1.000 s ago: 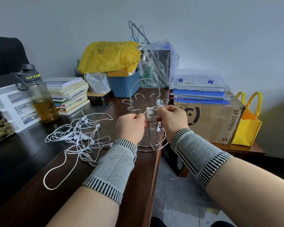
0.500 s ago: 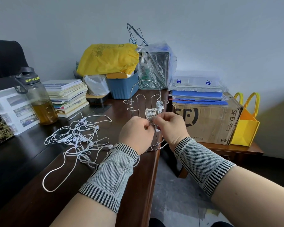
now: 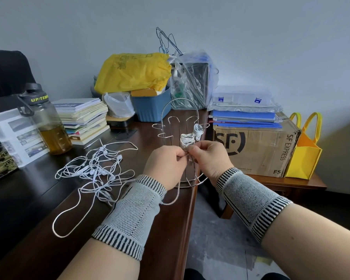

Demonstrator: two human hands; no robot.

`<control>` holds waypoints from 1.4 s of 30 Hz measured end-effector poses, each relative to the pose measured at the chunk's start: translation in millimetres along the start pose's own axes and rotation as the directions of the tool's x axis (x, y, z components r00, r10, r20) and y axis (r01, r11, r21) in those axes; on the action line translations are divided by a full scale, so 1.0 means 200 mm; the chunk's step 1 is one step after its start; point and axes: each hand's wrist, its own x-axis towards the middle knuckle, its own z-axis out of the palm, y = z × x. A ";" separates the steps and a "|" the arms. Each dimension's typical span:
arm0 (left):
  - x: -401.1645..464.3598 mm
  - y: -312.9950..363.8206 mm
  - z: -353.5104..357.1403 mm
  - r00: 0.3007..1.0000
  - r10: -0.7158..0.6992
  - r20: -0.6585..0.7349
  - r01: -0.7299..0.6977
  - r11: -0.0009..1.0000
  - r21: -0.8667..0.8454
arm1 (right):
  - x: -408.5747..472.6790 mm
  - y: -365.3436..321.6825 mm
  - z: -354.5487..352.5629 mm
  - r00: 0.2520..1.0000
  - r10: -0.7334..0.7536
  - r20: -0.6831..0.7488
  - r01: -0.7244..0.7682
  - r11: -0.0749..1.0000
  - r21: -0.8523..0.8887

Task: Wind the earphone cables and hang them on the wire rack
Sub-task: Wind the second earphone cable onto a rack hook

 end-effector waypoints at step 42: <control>0.04 -0.01 -0.04 0.910 -0.218 -0.352 0.019 0.871 -0.491 | 0.04 0.02 0.01 0.994 0.075 -0.078 -0.052 0.964 0.261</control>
